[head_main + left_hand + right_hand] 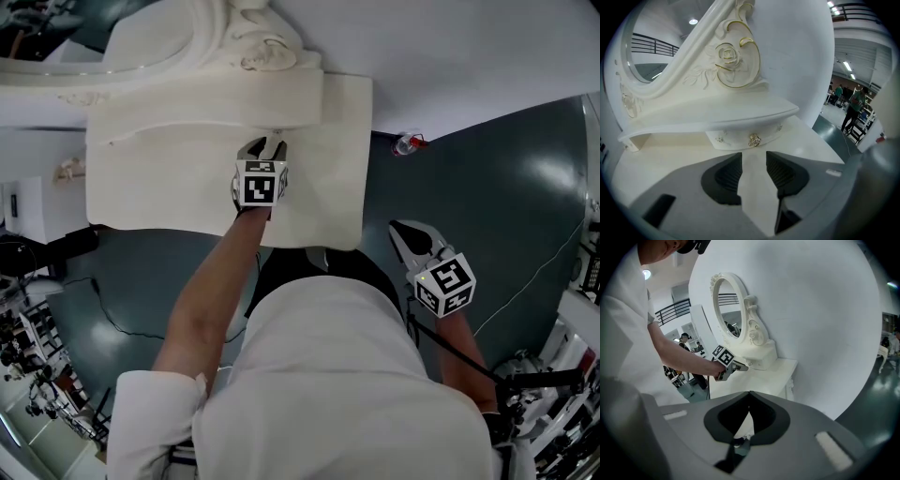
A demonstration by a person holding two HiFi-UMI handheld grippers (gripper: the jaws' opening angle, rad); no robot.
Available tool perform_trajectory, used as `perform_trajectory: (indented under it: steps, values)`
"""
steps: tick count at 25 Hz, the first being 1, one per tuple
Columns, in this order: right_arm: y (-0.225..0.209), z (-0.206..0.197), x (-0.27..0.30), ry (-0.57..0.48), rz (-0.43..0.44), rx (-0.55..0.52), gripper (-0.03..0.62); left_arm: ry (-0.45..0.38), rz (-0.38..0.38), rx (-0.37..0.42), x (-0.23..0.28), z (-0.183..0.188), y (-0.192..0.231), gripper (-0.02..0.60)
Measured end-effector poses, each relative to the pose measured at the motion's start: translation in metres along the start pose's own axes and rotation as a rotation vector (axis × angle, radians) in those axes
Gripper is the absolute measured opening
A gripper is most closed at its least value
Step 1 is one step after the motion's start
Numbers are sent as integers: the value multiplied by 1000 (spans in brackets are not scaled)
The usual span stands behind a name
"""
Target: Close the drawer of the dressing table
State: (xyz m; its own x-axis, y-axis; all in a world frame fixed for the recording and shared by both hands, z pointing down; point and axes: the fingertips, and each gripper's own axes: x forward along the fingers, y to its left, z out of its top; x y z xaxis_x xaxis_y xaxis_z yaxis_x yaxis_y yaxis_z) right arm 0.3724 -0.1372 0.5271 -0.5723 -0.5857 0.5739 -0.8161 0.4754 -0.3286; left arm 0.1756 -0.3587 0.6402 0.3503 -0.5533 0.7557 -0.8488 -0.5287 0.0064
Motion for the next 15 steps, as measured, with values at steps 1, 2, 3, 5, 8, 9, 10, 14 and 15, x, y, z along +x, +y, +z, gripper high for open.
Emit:
perform_trajectory:
  steps: [1,2,3,5,8,9,10,14,15]
  values:
    - [1,-2,2,-1,8,-1,-2,2,0,0,-5,-3,0,161]
    - [2,-3,5,-3,17,-2,-3,4,-1,2,-10,-7,-1,153]
    - [3,-5,7,-5,26,-5,-3,6,-5,4,-16,-10,-2,139]
    - [6,-8,11,-6,40,-17,-3,7,-15,8,-29,-18,-7,93]
    - [13,-11,14,-15,45,-37,-3,-2,-37,18,-52,-30,-17,38]
    - [15,-11,14,-21,41,-41,-2,-7,-49,22,-59,-33,-21,18]
    - [18,-11,14,-28,35,-46,-3,-13,-63,25,-67,-36,-25,7]
    - [43,-10,9,-45,11,-54,-3,-30,-160,10,-110,-51,-46,3]
    - [52,-10,7,-48,7,-54,-2,-36,-195,4,-124,-55,-52,3]
